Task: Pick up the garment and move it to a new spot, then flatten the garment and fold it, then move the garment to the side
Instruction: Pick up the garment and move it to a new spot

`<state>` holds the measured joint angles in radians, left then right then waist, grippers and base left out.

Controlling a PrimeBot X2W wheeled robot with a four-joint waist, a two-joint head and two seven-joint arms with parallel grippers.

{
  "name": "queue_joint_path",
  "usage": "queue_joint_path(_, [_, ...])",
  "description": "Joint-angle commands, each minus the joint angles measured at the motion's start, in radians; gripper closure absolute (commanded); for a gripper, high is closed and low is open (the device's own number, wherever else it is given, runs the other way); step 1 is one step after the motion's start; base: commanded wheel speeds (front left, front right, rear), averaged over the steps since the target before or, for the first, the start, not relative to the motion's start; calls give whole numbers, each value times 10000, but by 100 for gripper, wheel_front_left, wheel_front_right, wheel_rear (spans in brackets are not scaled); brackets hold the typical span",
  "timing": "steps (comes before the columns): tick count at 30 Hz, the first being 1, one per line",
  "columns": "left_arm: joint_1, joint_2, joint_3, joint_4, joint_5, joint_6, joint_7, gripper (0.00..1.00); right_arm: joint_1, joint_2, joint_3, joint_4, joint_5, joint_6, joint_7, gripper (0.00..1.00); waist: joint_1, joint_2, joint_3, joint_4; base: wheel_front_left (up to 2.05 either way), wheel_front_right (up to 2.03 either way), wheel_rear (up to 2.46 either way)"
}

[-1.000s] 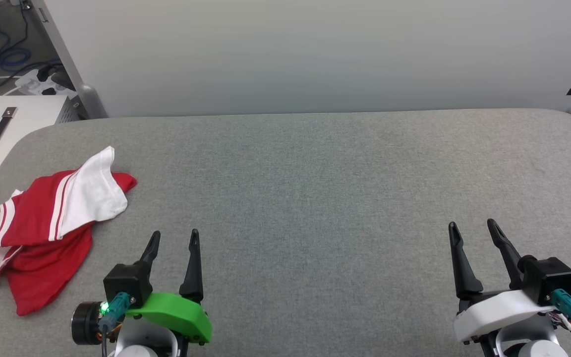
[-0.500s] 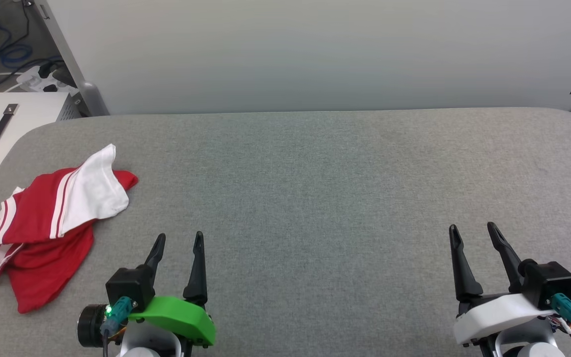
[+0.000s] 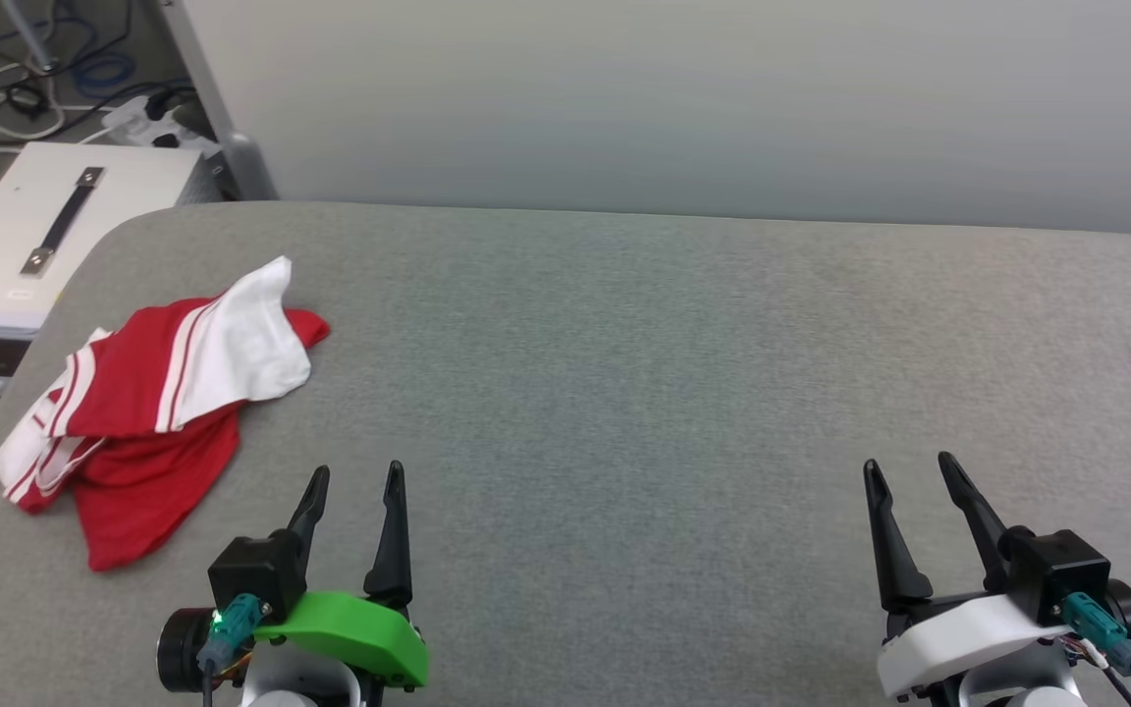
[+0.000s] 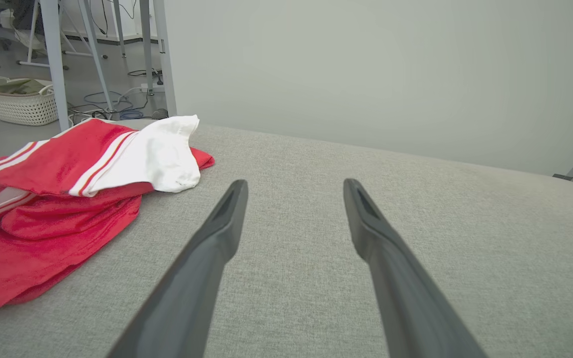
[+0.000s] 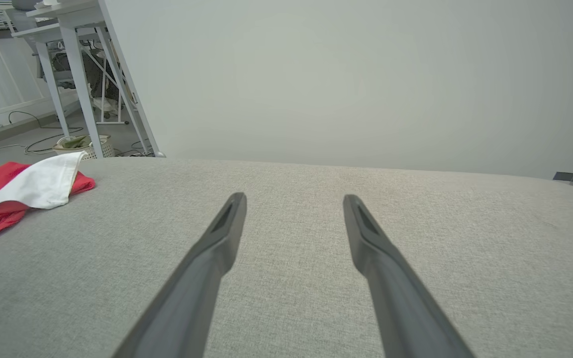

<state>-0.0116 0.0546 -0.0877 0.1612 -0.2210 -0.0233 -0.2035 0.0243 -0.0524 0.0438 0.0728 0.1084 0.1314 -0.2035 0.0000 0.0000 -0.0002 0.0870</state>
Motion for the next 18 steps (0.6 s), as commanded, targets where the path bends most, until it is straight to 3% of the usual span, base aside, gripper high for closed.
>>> queue_joint_path(1, [15,-35,-10,72,-78,-41,-114,0,113,18,61,58,-7,-6,-120,0,0,0,5,455,0,0,0])
queue_joint_path(18, [64,-41,74,339,-118,-225,-462,0,108,21,618,367,377,-7,-464,0,0,0,-34,2515,0,0,0])
